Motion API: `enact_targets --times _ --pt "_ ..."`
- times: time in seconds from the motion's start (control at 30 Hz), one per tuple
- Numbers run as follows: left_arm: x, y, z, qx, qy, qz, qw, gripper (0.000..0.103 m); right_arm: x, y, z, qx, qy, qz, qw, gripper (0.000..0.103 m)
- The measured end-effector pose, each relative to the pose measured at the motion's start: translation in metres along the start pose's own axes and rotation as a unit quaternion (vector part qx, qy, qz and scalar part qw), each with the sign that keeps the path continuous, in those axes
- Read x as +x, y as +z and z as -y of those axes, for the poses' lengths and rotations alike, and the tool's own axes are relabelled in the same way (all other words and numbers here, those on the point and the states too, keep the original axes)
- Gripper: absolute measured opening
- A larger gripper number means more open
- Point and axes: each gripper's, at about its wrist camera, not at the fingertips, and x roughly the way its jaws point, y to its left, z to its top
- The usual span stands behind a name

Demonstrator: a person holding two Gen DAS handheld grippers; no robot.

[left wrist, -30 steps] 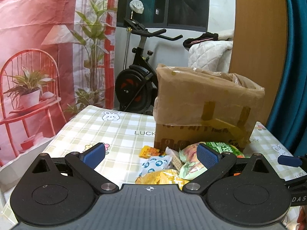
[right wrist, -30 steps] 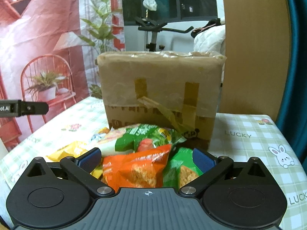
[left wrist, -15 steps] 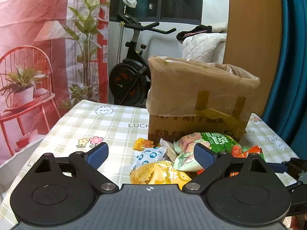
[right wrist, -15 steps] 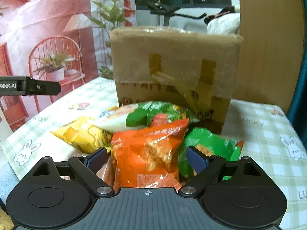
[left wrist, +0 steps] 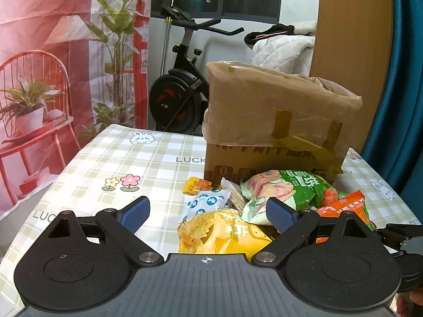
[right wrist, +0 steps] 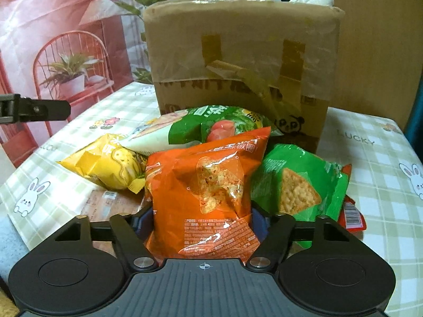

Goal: Organize snacks
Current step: 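Grasp the orange chip bag with the right gripper while the left gripper approaches the yellow chip bag, then lift the orange chip bag with the right gripper while the left gripper grasps the yellow chip bag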

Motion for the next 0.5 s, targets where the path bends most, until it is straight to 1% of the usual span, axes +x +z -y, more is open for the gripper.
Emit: enact_targets --times 0.1,0.2,0.33,0.5 --pt "-0.002 0.001 0.000 0.000 -0.002 0.004 1.0000 0.095 -0.010 0.002 0.002 0.004 0.009 0.010 1.000 0.060" --pt "-0.005 0.004 -0.004 -0.001 -0.001 0.013 0.9999 0.095 -0.023 0.008 0.005 0.016 0.022 0.032 0.999 0.059" --pt "-0.006 0.010 -0.014 -0.014 0.009 0.028 0.9995 0.095 -0.041 0.019 0.010 0.021 0.027 0.066 0.997 0.059" --pt "0.004 0.016 -0.026 -0.045 0.006 0.016 0.9988 0.094 -0.055 0.035 0.023 0.044 0.024 0.108 0.993 0.059"
